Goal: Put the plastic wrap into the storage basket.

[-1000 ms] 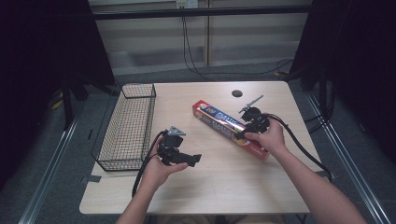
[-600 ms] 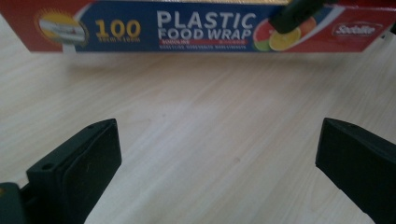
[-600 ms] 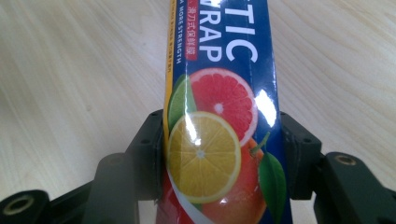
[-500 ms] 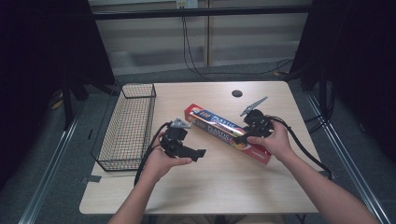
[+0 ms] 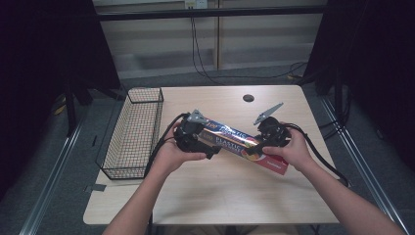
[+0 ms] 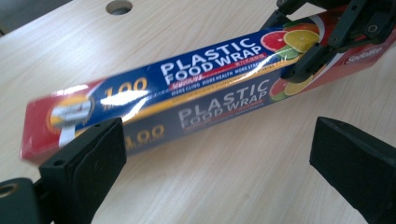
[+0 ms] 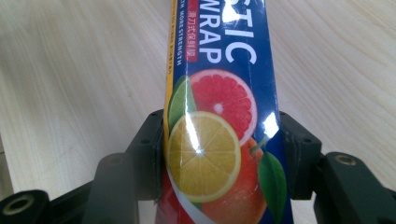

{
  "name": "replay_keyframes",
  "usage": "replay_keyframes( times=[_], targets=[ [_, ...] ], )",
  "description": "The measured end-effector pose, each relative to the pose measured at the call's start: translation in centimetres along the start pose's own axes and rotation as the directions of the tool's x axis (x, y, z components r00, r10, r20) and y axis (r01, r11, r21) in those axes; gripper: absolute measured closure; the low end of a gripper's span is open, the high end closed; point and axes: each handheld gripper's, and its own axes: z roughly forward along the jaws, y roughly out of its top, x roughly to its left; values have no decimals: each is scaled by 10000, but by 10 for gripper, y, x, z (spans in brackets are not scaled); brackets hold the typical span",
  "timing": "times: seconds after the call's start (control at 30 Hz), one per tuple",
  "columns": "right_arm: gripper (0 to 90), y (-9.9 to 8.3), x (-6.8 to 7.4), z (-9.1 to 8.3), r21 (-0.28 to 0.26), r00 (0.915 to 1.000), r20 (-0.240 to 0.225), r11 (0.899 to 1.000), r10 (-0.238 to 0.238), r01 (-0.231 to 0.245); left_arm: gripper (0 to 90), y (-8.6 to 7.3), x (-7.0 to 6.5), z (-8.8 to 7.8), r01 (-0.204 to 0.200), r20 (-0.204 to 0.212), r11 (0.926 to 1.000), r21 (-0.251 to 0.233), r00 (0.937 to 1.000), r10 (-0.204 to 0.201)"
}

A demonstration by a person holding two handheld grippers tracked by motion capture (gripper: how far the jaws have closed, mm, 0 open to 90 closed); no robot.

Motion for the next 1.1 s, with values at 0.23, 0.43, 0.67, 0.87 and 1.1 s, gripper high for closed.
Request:
replay_keyframes(
  times=[0.23,0.43,0.67,0.87,1.1],
  targets=[
    [441,1,2,-3,-65,9997,-100,9997,-219,218,45,4,1,10,-687,92,9974,238,9976,685],
    [441,0,5,-5,99,9985,-227,9987,-504,507,50,14,4,20,-1182,341,9891,881,9927,1156],
    [442,-1,11,-7,68,9968,-354,9974,-710,713,42,25,1,29,-1789,808,9742,1375,9823,1689],
    [442,1,17,-12,81,9935,-383,9942,-1070,1073,21,28,0,43,-1994,1337,9614,1895,9753,1759],
    [442,4,18,-19,-57,9915,-527,9929,-1187,1186,4,32,-1,45,-2491,1272,9476,1999,9656,2270]
  ],
)
